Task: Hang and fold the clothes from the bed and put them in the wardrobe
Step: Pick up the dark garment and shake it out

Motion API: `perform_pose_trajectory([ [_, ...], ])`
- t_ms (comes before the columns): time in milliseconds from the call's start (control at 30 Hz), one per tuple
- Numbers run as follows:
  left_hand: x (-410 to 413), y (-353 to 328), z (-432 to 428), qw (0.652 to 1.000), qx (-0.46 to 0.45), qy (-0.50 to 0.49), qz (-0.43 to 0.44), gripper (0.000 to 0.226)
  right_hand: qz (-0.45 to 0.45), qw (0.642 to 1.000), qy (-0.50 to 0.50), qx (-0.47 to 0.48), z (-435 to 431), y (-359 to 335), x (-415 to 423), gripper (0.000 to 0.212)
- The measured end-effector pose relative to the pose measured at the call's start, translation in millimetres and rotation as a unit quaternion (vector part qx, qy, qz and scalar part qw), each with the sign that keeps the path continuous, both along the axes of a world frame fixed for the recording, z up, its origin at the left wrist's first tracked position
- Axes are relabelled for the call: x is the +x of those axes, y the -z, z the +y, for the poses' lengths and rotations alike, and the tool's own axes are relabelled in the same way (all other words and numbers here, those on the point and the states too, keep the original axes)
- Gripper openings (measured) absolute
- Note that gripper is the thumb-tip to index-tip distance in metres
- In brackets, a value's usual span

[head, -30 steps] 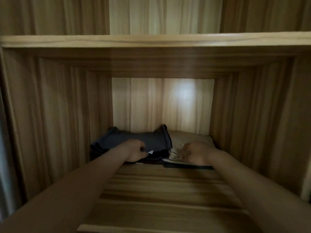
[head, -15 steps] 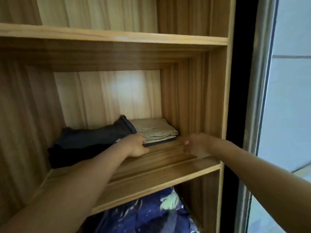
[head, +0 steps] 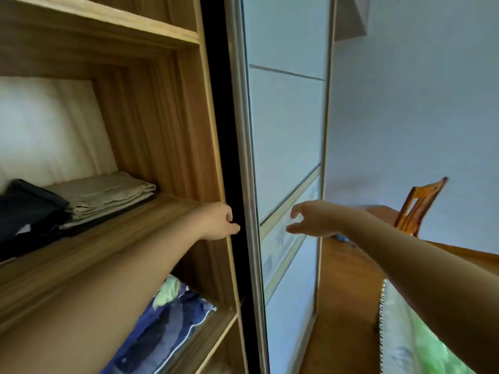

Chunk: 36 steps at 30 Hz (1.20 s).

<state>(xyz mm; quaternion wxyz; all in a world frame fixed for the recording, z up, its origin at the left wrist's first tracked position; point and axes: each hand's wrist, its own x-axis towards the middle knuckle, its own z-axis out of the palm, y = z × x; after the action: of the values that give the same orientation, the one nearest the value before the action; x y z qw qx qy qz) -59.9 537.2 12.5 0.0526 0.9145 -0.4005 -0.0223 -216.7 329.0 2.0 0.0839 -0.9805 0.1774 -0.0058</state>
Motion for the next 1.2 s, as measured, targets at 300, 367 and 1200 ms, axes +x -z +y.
perform_pose_trajectory([
  [300,-67,42,-141,0.985,0.039,0.17,0.017,0.055,0.041,0.984,0.175,0.019,-92,40,-117,0.055],
  [367,-71,52,-170,0.982,0.042,0.186,0.017,0.052,0.057,0.978,0.198,0.025,-114,51,-133,0.052],
  [1200,46,117,-629,0.967,0.04,0.251,0.019,0.042,0.098,0.947,0.296,0.078,-519,111,-38,0.057],
])
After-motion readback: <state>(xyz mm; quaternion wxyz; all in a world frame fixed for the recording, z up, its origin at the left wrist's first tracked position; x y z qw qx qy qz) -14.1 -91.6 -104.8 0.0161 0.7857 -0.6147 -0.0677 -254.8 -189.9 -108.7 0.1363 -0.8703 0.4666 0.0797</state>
